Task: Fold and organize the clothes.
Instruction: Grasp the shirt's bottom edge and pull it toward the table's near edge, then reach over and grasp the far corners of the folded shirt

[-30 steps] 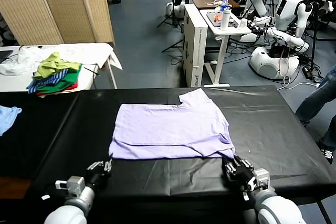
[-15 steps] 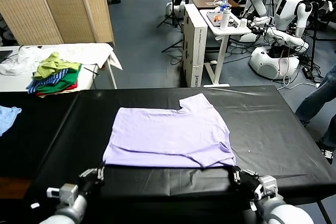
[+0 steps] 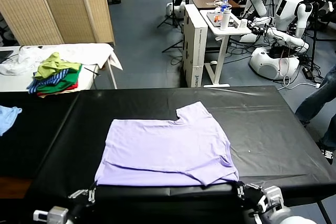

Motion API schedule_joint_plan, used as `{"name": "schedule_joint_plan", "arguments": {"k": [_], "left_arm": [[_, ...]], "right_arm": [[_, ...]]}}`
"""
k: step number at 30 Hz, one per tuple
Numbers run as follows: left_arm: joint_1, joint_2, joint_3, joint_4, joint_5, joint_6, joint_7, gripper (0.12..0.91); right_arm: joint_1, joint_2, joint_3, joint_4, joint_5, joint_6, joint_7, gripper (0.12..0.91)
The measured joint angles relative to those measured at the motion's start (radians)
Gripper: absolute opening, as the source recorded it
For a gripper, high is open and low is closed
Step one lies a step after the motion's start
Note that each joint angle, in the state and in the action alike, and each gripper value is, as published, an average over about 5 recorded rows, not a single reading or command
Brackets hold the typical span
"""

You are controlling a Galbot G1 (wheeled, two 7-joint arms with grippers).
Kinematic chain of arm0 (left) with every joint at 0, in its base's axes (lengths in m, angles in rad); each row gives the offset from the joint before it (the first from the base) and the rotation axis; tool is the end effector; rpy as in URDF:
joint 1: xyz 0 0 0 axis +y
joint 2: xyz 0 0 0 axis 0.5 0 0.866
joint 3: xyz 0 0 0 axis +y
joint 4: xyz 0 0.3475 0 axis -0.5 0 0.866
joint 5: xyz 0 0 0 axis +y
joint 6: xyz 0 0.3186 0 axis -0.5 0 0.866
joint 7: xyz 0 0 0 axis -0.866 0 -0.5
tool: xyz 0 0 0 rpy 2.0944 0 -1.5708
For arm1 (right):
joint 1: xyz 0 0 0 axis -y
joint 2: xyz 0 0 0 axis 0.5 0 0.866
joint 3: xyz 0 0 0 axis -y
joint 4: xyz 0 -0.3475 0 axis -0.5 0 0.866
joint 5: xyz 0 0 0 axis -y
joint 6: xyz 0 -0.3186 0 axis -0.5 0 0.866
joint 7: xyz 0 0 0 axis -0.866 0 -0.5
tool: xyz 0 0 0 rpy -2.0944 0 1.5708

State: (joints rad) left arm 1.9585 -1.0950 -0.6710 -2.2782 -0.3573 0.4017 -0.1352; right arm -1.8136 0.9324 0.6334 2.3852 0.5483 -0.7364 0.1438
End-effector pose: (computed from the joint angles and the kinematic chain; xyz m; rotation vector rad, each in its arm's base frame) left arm 0.0610 0.0960 -0.2558 -0.0805 -2.5389 -0.2102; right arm 0.1020 -0.0882 -0.2074 0.2948 -2.3783 0.2226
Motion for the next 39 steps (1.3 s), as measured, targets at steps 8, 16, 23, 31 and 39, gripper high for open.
{"name": "schedule_joint_plan", "arguments": {"k": [8, 16, 23, 31, 39], "left_arm": [[0.04, 0.014, -0.041, -0.046, -0.031, 0.041, -0.029, 0.623], [-0.03, 0.044, -0.114, -0.09, -0.181, 0.144, -0.056, 0.901], [-0.258, 0.133, -0.098, -0.022, -0.485, 0.128, -0.157, 0.907], [-0.587, 0.19, 0.049, 0.172, -0.626, 0.135, -0.183, 0.907], [-0.821, 0.201, 0.208, 0.383, -0.635, 0.155, -0.172, 0.907]], "right_arm": [[-0.038, -0.011, 0.07, 0.081, 0.095, 0.0, 0.017, 0.902], [0.119, -0.048, 0.07, 0.03, 0.161, 0.048, 0.02, 0.907], [0.403, -0.086, -0.069, -0.149, 0.176, 0.079, 0.061, 0.907], [0.752, -0.063, -0.307, -0.395, 0.204, 0.043, 0.08, 0.907], [1.001, 0.005, -0.467, -0.649, 0.184, 0.055, 0.037, 0.907]]}}
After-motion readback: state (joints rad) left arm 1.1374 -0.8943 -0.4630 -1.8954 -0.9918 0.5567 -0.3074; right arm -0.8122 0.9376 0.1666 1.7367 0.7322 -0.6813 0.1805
